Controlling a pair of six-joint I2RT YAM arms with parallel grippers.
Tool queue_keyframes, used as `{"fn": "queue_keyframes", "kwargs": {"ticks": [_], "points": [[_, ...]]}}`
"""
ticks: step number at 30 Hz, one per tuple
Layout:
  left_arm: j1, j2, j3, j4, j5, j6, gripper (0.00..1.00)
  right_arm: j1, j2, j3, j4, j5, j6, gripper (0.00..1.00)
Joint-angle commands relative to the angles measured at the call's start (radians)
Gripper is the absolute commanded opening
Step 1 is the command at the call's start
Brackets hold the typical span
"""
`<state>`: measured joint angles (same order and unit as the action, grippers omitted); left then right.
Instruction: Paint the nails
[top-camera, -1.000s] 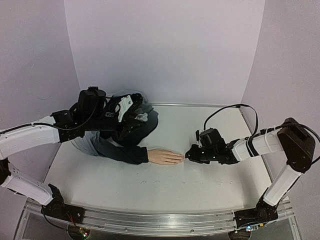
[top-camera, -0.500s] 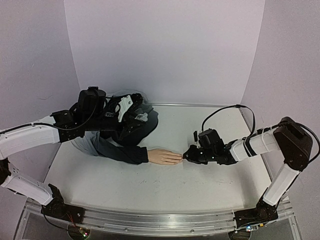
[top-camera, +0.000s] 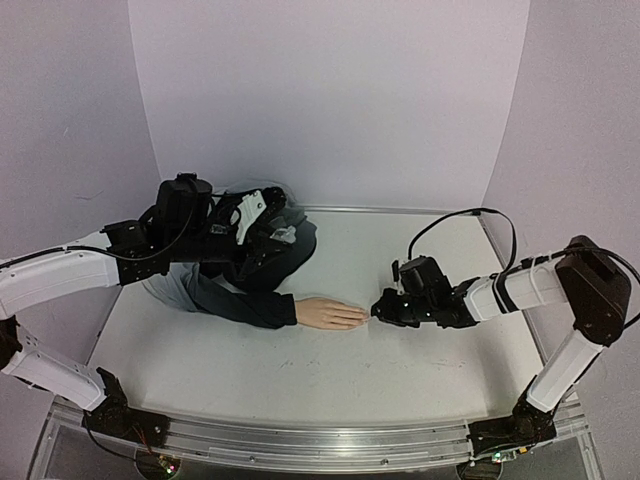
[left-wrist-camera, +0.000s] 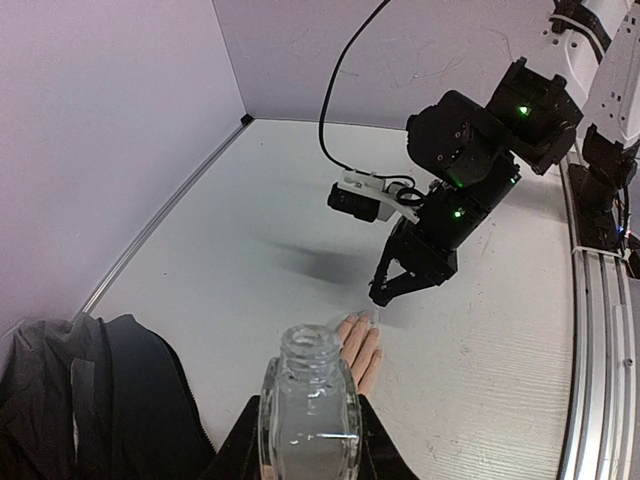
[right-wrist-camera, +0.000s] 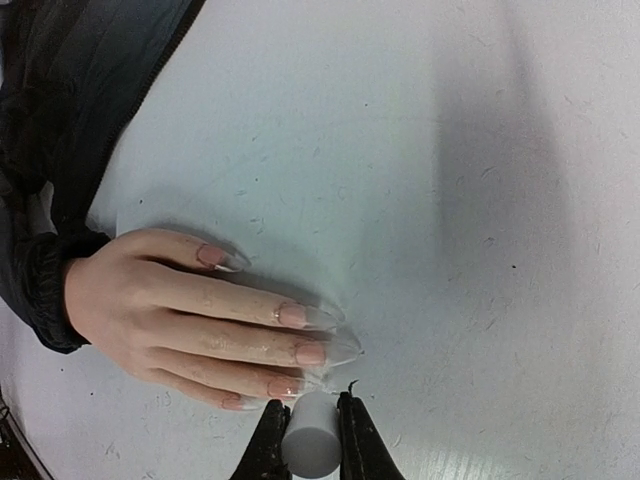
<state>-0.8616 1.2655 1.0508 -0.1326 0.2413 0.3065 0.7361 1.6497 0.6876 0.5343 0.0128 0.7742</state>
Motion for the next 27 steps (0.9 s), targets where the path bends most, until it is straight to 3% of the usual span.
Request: {"fn": "queue_keyframes", "kwargs": {"ticks": [1,12,27], "points": [[-0.004,-0.028,0.046,0.019,0.015,-0.007,0.00,0.005,-0.056,0.017,0.017,-0.034,-0.003,0.00],[-0.005,-0.032,0.046,0.019,0.018,-0.009,0.00,0.005,0.021,0.040,0.047,-0.057,-0.009,0.00],[-0.005,-0.028,0.046,0.019,0.018,-0.007,0.00,0.005,-0.030,0.033,-0.029,0.018,0.004,0.00]]}}
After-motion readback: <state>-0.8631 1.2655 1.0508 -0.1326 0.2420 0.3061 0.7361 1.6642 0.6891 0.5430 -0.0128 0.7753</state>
